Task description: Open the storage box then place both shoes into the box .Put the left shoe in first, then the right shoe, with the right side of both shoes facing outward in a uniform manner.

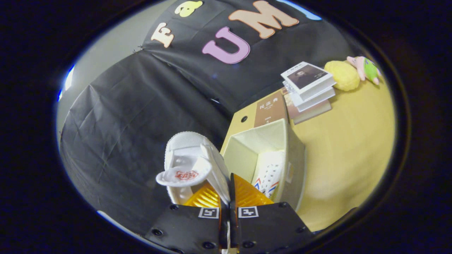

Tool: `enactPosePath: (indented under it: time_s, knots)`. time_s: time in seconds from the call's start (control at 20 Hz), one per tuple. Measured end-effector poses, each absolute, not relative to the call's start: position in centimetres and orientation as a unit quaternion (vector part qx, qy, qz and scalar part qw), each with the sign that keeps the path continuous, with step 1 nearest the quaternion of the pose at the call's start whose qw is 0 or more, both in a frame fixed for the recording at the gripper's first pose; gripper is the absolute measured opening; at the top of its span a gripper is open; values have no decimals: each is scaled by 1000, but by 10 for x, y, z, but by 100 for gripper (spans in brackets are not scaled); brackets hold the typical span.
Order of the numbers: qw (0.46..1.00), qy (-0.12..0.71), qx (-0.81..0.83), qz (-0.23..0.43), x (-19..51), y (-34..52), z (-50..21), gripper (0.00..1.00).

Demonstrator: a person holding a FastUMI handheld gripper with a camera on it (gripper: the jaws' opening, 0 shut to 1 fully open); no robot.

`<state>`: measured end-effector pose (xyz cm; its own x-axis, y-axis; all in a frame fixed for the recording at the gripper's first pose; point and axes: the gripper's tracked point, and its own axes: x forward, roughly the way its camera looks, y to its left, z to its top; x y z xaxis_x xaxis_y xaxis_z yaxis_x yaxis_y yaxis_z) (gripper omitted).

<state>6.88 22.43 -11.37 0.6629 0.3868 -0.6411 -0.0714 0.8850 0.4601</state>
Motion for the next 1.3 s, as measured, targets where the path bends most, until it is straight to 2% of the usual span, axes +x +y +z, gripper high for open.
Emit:
enactPosePath:
  time_s: [0.35,0.75,0.9,1.15,1.3]
  knots:
    - [919,371,126,44,95,207,-152,6]
    - [914,377,151,10,108,190,-165,6]
    - [923,356,138,-42,130,153,-167,6]
    - [924,362,120,-22,125,159,-169,7]
    - [925,363,114,-6,121,167,-164,13]
